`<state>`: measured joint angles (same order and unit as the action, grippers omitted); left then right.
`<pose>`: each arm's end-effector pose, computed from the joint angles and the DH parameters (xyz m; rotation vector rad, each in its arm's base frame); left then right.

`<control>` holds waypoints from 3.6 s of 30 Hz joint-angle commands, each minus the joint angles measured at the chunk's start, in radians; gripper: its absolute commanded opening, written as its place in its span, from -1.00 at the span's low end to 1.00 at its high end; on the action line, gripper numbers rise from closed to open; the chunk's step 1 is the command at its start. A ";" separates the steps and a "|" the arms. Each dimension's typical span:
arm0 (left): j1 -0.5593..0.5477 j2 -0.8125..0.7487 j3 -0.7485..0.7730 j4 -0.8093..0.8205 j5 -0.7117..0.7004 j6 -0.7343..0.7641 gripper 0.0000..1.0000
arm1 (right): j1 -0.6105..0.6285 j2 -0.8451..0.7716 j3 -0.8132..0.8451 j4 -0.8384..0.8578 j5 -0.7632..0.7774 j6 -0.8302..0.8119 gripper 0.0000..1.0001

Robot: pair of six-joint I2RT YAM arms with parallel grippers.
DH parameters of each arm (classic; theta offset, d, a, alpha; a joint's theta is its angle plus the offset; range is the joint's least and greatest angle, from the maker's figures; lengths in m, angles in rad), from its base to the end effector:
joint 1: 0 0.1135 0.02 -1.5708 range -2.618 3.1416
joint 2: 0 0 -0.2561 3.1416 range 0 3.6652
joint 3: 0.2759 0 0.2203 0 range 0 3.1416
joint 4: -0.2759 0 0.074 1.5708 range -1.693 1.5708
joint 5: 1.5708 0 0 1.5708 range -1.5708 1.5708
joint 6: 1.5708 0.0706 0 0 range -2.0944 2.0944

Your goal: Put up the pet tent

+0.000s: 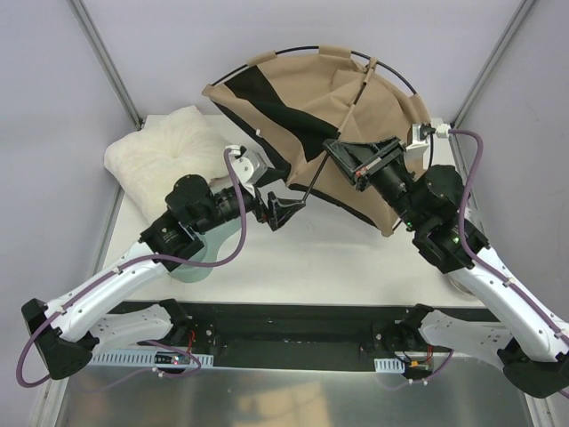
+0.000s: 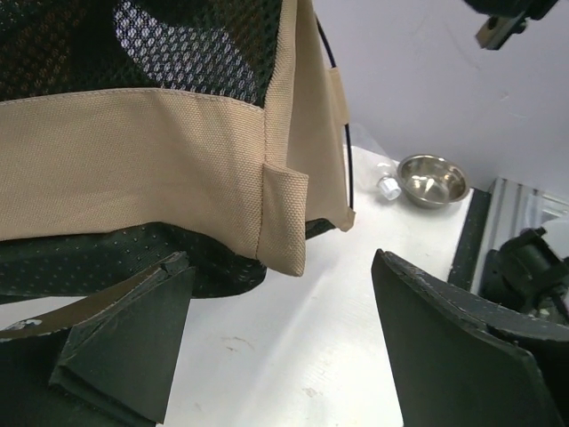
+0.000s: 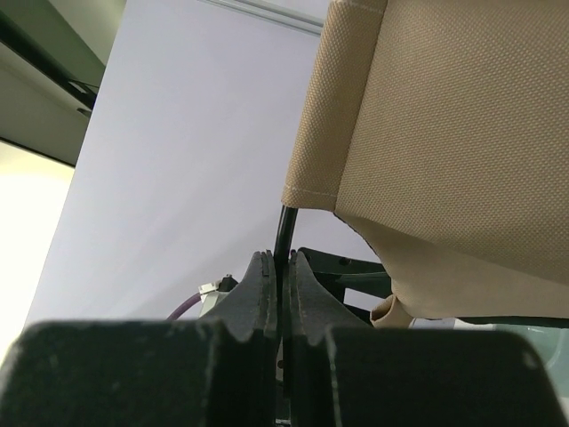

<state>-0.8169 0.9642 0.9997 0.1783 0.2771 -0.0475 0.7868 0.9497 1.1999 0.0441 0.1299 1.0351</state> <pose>0.1381 -0.1753 0.4215 0.7522 1.2106 -0.9075 0.1472 0.1347 0.4742 0.3003 1.3979 1.4602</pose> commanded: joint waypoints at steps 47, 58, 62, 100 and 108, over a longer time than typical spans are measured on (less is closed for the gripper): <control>-0.016 -0.031 0.034 0.007 -0.119 0.098 -1.00 | 0.042 0.169 0.018 0.203 0.438 -0.340 -1.00; -0.016 -0.082 0.002 -0.011 -0.147 0.123 -1.00 | 0.042 0.153 -0.028 0.218 0.530 -0.267 -1.00; -0.016 -0.093 -0.007 -0.013 -0.147 0.130 -1.00 | 0.037 0.150 -0.043 0.220 0.565 -0.213 -1.00; -0.016 -0.190 -0.050 -0.007 -0.269 0.158 -1.00 | -0.046 0.123 -0.129 0.188 0.629 -0.087 -1.00; -0.016 -0.193 -0.046 -0.002 -0.297 0.159 -1.00 | -0.046 0.123 -0.137 0.201 0.643 -0.174 -1.00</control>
<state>-0.8257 0.8597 0.9375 0.1440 0.0418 0.0982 0.8391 1.0927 1.0809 0.2222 0.4820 0.9821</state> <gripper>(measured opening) 0.043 0.042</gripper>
